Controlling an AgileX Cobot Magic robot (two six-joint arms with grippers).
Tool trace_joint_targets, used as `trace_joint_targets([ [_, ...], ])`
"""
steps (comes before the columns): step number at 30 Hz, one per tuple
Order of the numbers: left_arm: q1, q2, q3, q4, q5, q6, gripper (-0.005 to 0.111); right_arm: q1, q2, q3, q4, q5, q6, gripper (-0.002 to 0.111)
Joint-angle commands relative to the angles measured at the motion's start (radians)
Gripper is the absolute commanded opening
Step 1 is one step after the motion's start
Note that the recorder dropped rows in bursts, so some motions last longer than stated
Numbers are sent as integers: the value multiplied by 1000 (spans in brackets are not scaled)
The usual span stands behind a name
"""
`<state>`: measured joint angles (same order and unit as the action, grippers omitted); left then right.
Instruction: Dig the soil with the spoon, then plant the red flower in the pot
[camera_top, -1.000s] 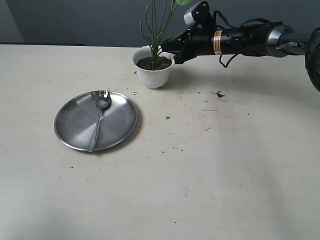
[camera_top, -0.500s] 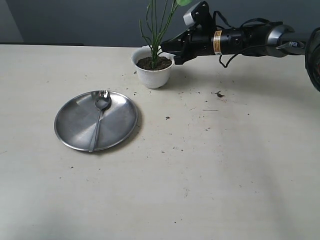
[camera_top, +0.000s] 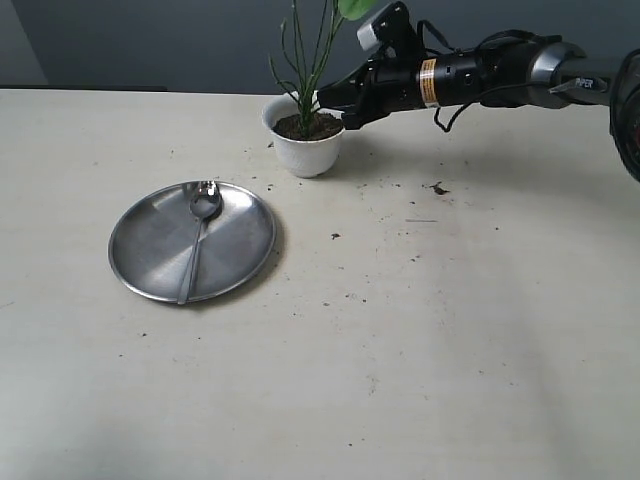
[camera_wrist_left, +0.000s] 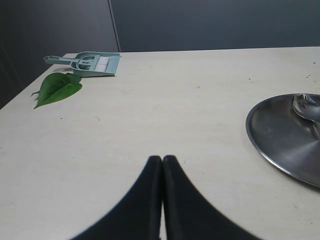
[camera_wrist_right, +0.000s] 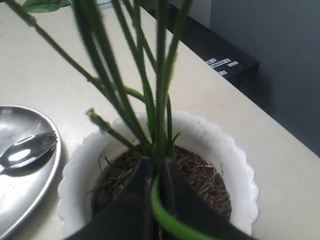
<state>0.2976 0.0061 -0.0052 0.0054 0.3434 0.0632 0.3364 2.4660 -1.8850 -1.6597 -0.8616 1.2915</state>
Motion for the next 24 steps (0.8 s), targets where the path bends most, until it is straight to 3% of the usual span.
trace_joint_targets([
  [1, 0, -6, 5, 0, -8, -1, 0, 2, 5, 4, -70, 29, 42, -1],
  [24, 0, -6, 5, 0, -8, -1, 0, 4, 39, 6, -85, 5, 96, -1],
])
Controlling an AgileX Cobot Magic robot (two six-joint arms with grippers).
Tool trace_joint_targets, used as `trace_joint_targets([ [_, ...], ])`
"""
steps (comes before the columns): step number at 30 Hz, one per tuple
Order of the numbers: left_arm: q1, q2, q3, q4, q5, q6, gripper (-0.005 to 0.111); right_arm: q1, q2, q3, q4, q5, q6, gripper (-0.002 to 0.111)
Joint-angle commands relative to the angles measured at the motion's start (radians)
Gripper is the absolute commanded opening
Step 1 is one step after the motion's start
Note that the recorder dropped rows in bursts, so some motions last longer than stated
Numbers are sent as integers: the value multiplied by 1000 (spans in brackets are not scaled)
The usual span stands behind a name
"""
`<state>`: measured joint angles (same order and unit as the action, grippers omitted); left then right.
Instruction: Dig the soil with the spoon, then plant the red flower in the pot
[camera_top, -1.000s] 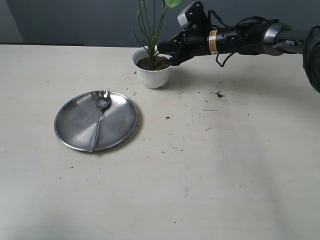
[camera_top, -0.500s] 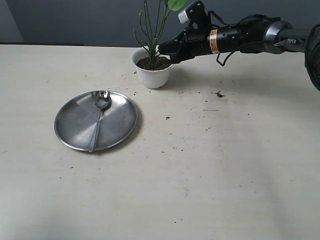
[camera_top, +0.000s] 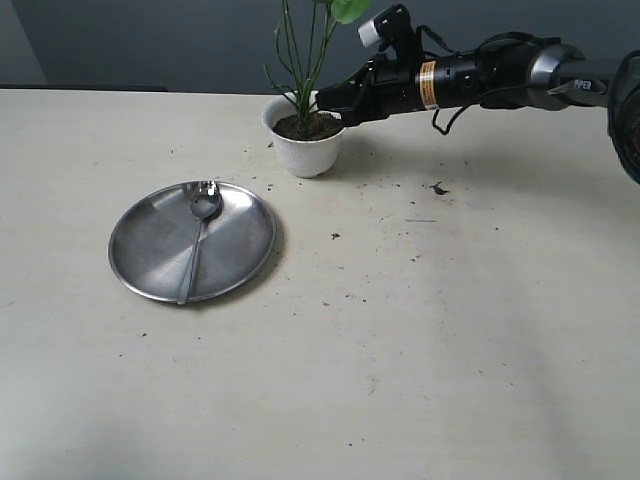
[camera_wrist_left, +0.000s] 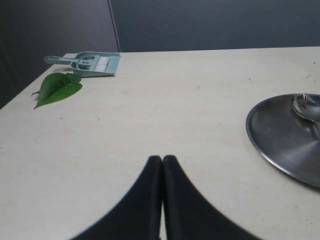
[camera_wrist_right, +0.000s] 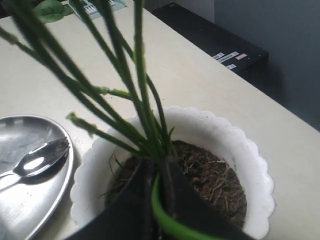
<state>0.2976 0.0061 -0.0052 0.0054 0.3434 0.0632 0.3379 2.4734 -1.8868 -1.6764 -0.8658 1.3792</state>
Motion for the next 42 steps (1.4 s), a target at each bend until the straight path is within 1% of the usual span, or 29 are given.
trace_joint_targets([
  [1, 0, -6, 5, 0, -8, -1, 0, 2, 31, 6, -68, 11, 8, -1],
  [12, 0, -6, 5, 0, -6, -1, 0, 2, 18, 6, -68, 26, -12, 0],
  [14, 0, -6, 5, 0, -6, -1, 0, 2, 18, 6, -68, 23, -19, 7],
  [16, 0, -6, 5, 0, -6, -1, 0, 2, 18, 6, -68, 23, -19, 18],
  [18, 0, -6, 5, 0, -6, -1, 0, 2, 18, 6, -68, 23, -19, 25],
  [19, 0, -6, 5, 0, -6, -1, 0, 2, 18, 6, -68, 23, -19, 26],
  [42, 0, -6, 5, 0, -6, -1, 0, 2, -22, 6, -68, 26, -27, 26],
])
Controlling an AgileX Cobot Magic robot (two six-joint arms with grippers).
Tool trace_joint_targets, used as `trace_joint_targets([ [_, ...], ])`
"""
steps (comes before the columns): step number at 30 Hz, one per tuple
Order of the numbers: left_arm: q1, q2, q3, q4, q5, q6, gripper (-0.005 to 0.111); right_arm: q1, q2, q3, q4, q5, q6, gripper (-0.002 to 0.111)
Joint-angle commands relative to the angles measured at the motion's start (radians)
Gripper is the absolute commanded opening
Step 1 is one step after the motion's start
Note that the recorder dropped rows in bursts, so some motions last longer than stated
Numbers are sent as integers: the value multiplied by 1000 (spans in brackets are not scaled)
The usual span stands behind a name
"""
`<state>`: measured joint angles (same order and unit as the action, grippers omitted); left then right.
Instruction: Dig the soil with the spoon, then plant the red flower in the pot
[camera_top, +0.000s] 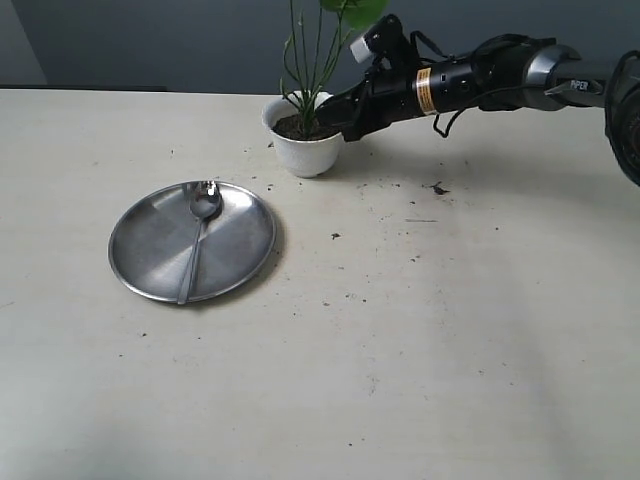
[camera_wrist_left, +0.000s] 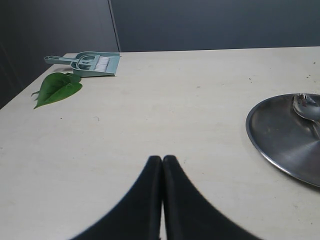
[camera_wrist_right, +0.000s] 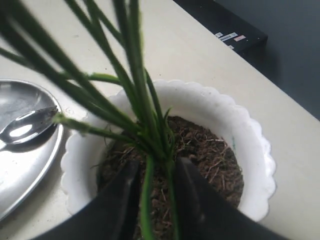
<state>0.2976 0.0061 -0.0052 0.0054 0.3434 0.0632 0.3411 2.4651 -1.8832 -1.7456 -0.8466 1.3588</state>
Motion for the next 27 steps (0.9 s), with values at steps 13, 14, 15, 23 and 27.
trace_joint_targets([
  [13, 0, -6, 5, 0, -6, -1, 0, -1, -18, 3, 1, 26, -6, 38],
  [14, 0, -6, 5, 0, -6, -1, 0, -1, -18, 3, 1, 26, -6, 42],
  [15, 0, -6, 5, 0, -6, -1, 0, -1, -18, 3, 1, 28, -6, 45],
  [23, 0, -6, 5, 0, -6, -1, 0, -3, -18, 3, 1, 41, 3, 44],
  [27, 0, -6, 5, 0, -8, -1, 0, -3, -22, 3, 1, 39, 3, 44],
])
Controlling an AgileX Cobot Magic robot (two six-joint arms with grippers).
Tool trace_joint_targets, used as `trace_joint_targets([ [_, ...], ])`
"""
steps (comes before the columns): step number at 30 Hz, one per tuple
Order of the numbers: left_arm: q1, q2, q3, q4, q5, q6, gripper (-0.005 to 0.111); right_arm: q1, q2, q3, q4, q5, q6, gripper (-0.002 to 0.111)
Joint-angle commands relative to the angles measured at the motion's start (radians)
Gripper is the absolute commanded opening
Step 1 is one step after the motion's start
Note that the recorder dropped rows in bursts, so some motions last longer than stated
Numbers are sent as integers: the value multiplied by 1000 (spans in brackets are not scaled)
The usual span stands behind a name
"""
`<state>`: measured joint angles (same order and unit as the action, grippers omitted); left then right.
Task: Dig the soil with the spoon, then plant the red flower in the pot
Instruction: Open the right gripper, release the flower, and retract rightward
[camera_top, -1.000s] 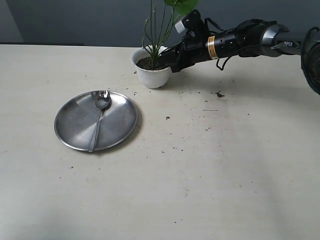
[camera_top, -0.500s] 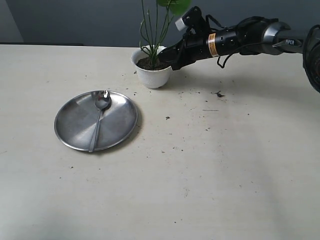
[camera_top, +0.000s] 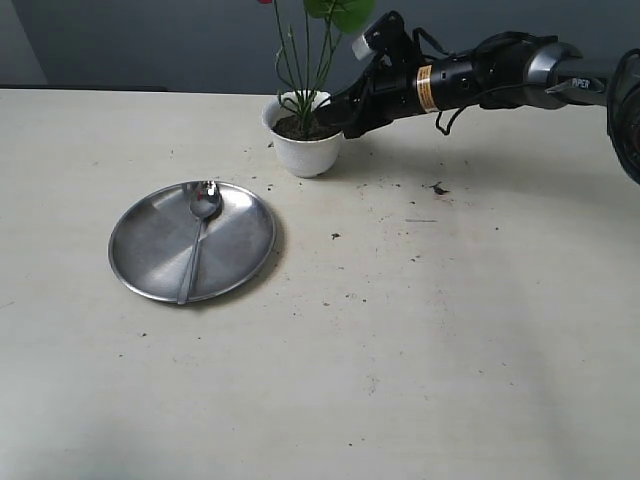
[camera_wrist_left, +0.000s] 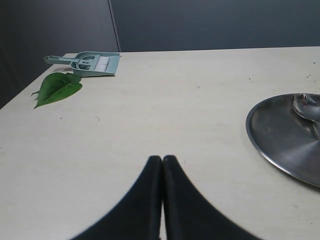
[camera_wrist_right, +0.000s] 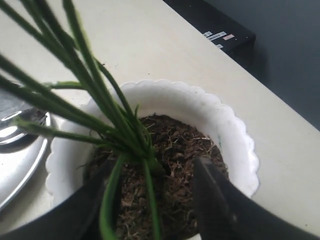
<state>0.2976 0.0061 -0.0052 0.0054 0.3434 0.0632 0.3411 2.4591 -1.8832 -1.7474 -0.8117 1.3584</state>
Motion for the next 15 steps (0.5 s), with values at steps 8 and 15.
trace_joint_targets([
  [8, 0, -6, 5, 0, -8, -1, 0, -41, -22, 3, 3, -32, 54, 44],
  [15, 0, -6, 5, 0, -8, -1, 0, -62, -26, 3, 3, -85, 54, 44],
])
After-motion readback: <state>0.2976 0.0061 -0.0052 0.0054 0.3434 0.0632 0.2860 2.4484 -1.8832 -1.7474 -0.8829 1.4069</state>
